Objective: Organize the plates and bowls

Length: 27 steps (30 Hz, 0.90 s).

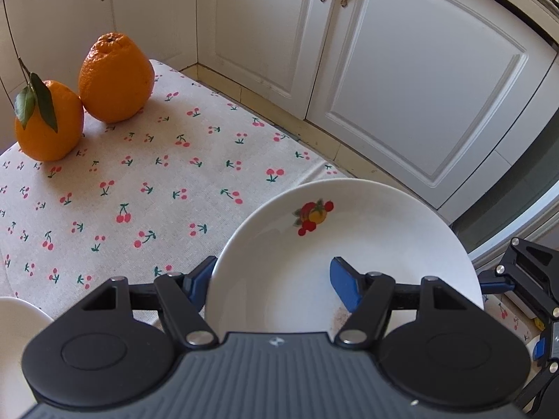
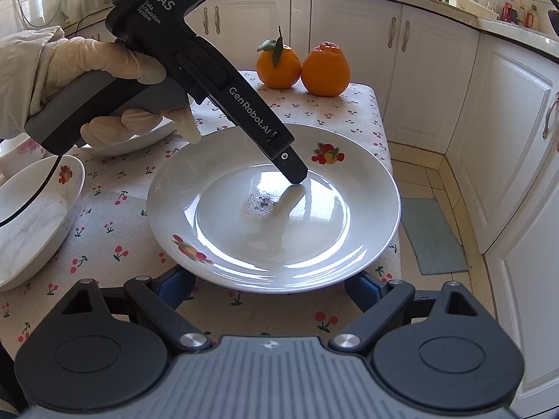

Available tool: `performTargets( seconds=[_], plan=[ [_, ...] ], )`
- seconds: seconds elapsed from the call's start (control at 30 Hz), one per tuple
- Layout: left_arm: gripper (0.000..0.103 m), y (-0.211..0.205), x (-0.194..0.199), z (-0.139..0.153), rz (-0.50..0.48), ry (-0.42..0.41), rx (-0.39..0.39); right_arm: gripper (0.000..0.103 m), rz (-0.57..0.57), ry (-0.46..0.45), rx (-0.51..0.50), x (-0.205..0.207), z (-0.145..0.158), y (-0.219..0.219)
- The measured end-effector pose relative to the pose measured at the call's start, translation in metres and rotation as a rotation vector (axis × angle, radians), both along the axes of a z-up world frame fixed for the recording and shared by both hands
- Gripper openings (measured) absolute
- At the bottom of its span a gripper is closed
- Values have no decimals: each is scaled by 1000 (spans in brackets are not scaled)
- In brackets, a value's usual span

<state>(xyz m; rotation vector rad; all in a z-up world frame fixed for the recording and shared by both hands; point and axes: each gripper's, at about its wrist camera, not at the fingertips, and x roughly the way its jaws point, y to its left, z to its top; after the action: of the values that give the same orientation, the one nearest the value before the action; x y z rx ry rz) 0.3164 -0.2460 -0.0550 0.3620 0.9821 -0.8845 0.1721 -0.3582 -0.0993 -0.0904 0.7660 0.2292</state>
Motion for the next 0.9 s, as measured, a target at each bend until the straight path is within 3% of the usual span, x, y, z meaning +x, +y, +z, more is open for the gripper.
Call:
performTargets(
  seconds=[0.33, 0.43, 0.47, 0.77, 0.9],
  plan=[
    [69, 0, 0, 1, 5, -5, -1, 95, -6, -1, 13, 2, -1, 0],
    [78, 4, -3, 6, 23, -6, -10, 99, -7, -2, 10, 2, 0, 0],
    [83, 5, -5, 9, 25, -14, -11, 101, -2, -6, 10, 0, 2, 0],
    [89, 34, -55, 63, 6, -186, -30, 103, 34, -45, -22, -41, 15, 14],
    [91, 54, -83, 85, 25, -226, -65, 103, 53, -74, -9, -60, 22, 23]
  ],
)
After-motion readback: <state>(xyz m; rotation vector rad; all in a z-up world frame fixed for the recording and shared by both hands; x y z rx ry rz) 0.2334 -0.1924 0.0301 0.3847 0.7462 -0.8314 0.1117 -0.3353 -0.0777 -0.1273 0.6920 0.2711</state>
